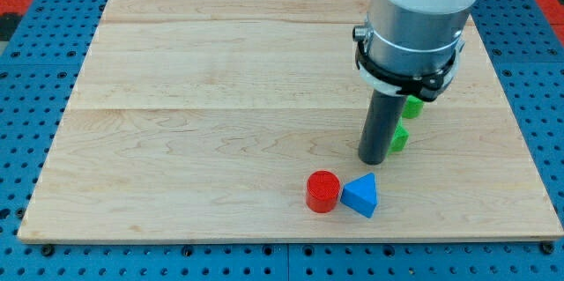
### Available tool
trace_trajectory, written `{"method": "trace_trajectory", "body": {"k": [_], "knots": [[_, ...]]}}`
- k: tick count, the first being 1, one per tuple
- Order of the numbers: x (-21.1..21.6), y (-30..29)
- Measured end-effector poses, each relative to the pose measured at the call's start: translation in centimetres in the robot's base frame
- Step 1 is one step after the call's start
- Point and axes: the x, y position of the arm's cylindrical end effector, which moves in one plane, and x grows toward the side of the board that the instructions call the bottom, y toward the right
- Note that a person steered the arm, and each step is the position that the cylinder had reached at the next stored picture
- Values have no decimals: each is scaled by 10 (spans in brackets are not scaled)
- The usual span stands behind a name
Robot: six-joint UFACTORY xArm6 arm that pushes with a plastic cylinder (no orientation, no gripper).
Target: Push the green star below the green circle
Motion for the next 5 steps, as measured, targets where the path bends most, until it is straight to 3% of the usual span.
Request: {"method": "trace_trajectory", "body": {"k": [2,4,5], "knots": [[-20,-55],[-33,13],[-29,20]]}}
